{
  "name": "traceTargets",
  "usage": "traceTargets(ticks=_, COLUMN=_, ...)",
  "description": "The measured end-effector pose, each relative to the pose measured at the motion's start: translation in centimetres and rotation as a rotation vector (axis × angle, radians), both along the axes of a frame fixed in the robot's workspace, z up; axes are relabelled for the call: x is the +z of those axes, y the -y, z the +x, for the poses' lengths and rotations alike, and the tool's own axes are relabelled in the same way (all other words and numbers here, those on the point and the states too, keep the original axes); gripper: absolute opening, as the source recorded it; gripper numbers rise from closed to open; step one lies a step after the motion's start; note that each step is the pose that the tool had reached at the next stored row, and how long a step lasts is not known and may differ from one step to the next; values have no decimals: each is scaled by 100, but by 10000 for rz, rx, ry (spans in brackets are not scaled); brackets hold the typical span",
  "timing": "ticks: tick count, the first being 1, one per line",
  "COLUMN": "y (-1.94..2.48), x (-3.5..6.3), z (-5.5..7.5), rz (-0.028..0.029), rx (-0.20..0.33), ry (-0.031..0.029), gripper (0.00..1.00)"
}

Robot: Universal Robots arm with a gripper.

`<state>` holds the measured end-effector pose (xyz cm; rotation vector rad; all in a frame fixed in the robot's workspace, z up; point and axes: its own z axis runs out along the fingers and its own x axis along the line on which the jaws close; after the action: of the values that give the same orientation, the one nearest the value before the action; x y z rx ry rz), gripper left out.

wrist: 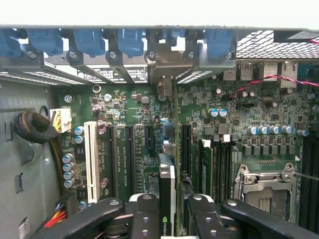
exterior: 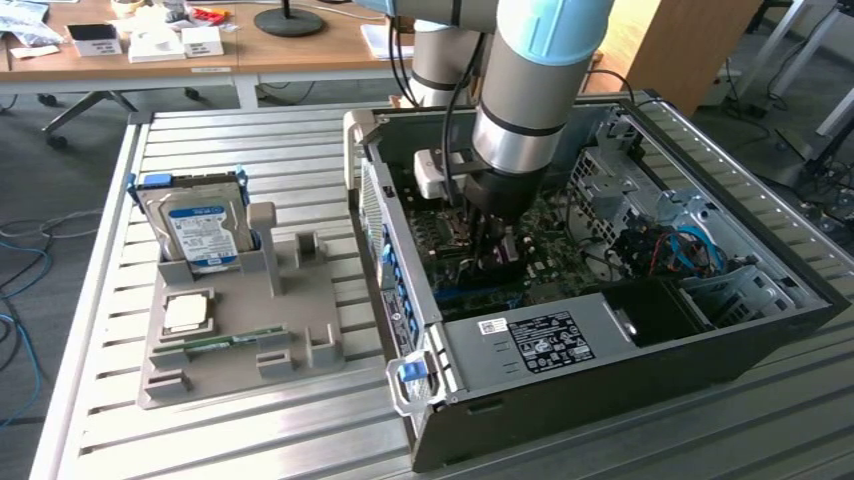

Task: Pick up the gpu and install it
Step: 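Insert the gpu into the slot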

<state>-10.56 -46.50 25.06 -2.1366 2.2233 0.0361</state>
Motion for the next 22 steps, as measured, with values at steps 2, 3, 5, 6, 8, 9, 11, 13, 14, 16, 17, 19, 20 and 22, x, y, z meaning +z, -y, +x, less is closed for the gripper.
traceTargets(ticks=2, y=0, x=-4, z=0, rz=-2, rx=0, ry=-1, gripper=27)
traceTargets(ticks=3, y=0, x=-5, z=0, rz=-3, rx=0, ry=-2, gripper=27)
traceTargets(ticks=5, y=0, x=-5, z=0, rz=-4, rx=0, ry=-2, gripper=27)
traceTargets(ticks=6, y=0, x=-5, z=0, rz=-4, rx=0, ry=-2, gripper=27)
traceTargets(ticks=8, y=0, x=-5, z=0, rz=-4, rx=0, ry=-2, gripper=27)
traceTargets(ticks=9, y=0, x=-6, z=0, rz=-4, rx=0, ry=-2, gripper=27)
traceTargets(ticks=11, y=0, x=-7, z=0, rz=-3, rx=0, ry=-2, gripper=27)
traceTargets(ticks=13, y=0, x=-7, z=0, rz=-4, rx=0, ry=-2, gripper=27)
traceTargets(ticks=14, y=0, x=-7, z=0, rz=-3, rx=0, ry=-2, gripper=27)
traceTargets(ticks=16, y=0, x=-9, z=0, rz=-4, rx=0, ry=-3, gripper=27)
traceTargets(ticks=17, y=0, x=-13, z=0, rz=-3, rx=0, ry=-1, gripper=27)
traceTargets(ticks=19, y=0, x=-15, z=-1, rz=-5, rx=0, ry=-3, gripper=27)
traceTargets(ticks=20, y=1, x=-15, z=-1, rz=-6, rx=0, ry=-3, gripper=27)
traceTargets(ticks=22, y=0, x=-15, z=-1, rz=-5, rx=0, ry=-3, gripper=27)
